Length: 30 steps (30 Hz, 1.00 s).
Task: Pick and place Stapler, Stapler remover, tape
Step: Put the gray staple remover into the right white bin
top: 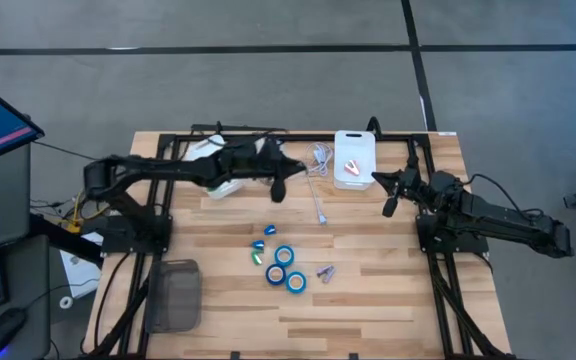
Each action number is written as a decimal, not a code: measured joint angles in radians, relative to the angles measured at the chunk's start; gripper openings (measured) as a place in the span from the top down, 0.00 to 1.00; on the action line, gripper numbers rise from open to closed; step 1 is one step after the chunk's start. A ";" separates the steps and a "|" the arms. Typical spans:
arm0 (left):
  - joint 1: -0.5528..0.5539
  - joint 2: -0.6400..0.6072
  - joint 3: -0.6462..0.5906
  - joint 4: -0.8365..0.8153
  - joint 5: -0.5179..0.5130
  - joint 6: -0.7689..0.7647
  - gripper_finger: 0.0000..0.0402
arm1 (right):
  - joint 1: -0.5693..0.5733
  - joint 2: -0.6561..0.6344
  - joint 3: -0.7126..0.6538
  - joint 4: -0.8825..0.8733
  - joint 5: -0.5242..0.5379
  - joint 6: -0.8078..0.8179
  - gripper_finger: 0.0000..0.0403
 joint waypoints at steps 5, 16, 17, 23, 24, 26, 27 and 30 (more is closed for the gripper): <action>0.029 0.078 0.111 -0.001 0.056 0.021 0.97 | 0.002 0.000 0.000 0.000 0.000 0.000 1.00; 0.084 0.243 0.264 -0.004 0.110 0.017 0.97 | 0.020 0.000 0.000 -0.004 -0.007 0.000 1.00; 0.087 0.258 0.275 -0.003 0.110 0.017 0.97 | 0.023 0.000 0.000 -0.004 -0.007 0.000 1.00; 0.099 0.343 0.334 -0.003 0.110 0.015 0.97 | 0.027 0.000 0.000 -0.004 -0.007 -0.001 1.00; 0.099 0.357 0.344 -0.005 0.110 0.016 0.97 | 0.027 0.000 0.000 -0.003 -0.007 -0.001 1.00; 0.098 0.383 0.367 -0.002 0.110 0.016 0.97 | 0.027 0.000 0.000 -0.003 -0.007 -0.001 1.00; 0.098 0.397 0.379 -0.003 0.111 0.016 0.97 | 0.028 0.000 0.000 -0.003 -0.008 -0.001 1.00; 0.098 0.436 0.416 -0.004 0.111 0.016 0.97 | 0.027 0.000 0.000 -0.003 -0.007 -0.005 1.00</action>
